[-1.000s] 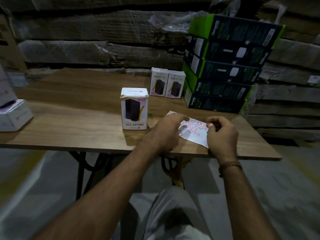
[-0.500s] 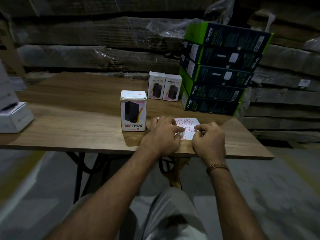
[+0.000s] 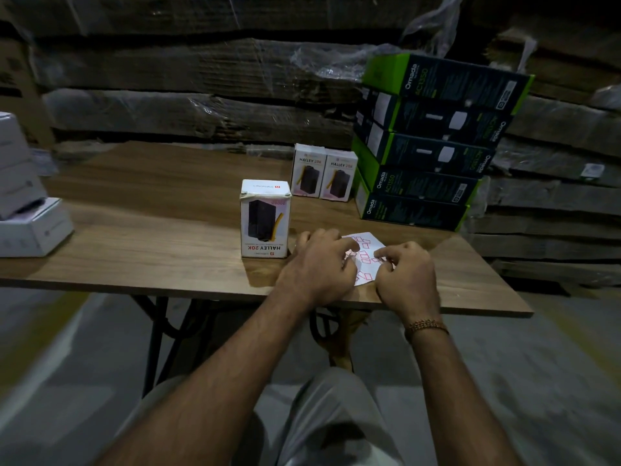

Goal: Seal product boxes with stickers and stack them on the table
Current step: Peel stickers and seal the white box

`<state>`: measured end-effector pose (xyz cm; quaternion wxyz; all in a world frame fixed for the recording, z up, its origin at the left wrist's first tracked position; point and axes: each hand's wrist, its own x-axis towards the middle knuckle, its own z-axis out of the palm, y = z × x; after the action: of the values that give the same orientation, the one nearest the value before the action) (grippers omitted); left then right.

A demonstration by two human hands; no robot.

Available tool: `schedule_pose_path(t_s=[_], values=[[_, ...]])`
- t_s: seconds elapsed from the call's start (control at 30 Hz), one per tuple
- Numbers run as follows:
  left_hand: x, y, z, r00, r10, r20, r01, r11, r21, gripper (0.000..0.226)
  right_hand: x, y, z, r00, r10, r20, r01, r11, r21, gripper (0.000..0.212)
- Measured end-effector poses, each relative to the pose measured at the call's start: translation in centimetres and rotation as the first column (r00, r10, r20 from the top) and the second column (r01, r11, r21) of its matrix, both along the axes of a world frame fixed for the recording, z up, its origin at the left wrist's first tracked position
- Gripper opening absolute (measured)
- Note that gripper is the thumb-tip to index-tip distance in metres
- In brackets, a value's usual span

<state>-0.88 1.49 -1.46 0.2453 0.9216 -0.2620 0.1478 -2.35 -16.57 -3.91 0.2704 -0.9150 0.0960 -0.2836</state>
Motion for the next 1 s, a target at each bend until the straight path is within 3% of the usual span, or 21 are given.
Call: schedule_pose_path(t_s=[0.23, 0.43, 0.67, 0.83, 1.0], values=[[0.6, 0.1, -0.3, 0.997, -0.07, -0.044, 0.071, 0.997, 0.016, 0.047, 0.0, -0.2, -0.2, 0.999, 0.038, 0.036, -0.038, 0.999, 0.007, 0.029], [1.5, -0.4, -0.6, 0.993, -0.068, -0.1, 0.089, 0.969, 0.231, 0.051, 0.2, -0.6, 0.4, 0.998, 0.063, -0.003, -0.063, 0.998, 0.028, 0.014], [1.6, -0.3, -0.7, 0.989, -0.068, -0.131, 0.097, 0.97, 0.224, 0.068, 0.4, -0.7, 0.6, 1.0, 0.021, -0.019, -0.02, 0.999, 0.045, 0.008], [1.8, -0.3, -0.9, 0.99, -0.061, -0.126, 0.09, 0.966, 0.241, 0.055, 0.6, -0.4, 0.5, 0.999, -0.015, -0.044, 0.014, 1.0, -0.01, 0.008], [1.5, -0.4, -0.6, 0.987, -0.056, -0.148, 0.093, 0.963, 0.254, 0.069, 0.3, -0.4, 0.4, 0.999, -0.015, -0.044, 0.014, 0.999, -0.029, 0.007]])
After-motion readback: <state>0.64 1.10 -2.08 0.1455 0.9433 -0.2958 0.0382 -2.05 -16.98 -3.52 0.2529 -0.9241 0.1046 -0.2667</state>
